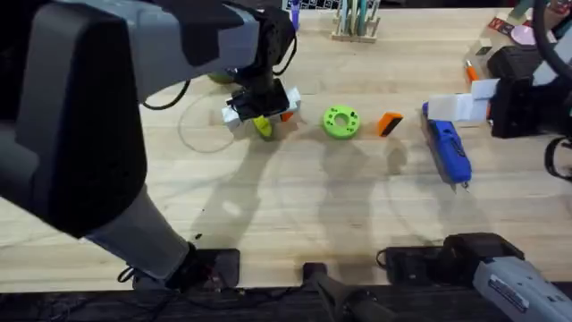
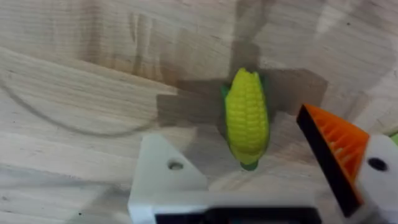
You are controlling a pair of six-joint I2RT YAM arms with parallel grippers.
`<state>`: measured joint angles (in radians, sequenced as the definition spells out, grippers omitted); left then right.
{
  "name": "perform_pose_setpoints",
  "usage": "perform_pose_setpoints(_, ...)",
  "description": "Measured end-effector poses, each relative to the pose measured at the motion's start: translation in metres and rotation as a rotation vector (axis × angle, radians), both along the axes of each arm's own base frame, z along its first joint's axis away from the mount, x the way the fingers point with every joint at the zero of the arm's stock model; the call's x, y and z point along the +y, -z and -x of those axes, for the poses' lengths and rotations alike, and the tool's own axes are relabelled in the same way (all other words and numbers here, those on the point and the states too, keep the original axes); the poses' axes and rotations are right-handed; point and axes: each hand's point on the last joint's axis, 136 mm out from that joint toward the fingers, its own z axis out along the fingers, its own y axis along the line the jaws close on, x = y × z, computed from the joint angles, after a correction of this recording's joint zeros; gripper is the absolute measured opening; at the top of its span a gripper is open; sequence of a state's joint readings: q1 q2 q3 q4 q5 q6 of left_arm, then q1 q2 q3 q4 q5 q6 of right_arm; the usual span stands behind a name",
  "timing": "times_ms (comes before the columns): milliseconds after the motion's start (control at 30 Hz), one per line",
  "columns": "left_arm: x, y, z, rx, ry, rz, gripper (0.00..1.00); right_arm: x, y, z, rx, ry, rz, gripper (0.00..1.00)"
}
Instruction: Pick up the gripper from the table and insert it into the empty holder that is missing its gripper. Then pick up a screw, insert it into the mounting hole, and use the screwdriver to tighten it. Finally, clean up the table by picking up the vegetable and placing it into the bucket.
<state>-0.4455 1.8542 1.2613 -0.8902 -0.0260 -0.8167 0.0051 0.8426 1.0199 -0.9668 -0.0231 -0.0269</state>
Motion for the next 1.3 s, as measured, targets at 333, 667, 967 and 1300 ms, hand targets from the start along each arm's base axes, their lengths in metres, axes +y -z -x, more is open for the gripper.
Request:
perform_pose_setpoints(333,0.0,0.003,0.001,0.012,-0.008,-0.001,0.013,0.0,0.0,0.0,0.0,0.0,0.0,0.994)
perform_pose_setpoints(667,0.001,0.003,0.002,0.015,-0.011,-0.001,0.006,0.0,0.0,0.0,0.0,0.0,0.0,0.991)
perform_pose_setpoints(967,0.002,-0.025,0.002,-0.037,0.001,0.022,0.006,0.0,0.0,0.0,0.002,0.0,0.0,0.991)
perform_pose_setpoints(1300,0.005,-0.122,0.007,-0.294,0.136,0.104,0.006,0.0,0.0,0.0,0.002,0.0,0.0,0.992)
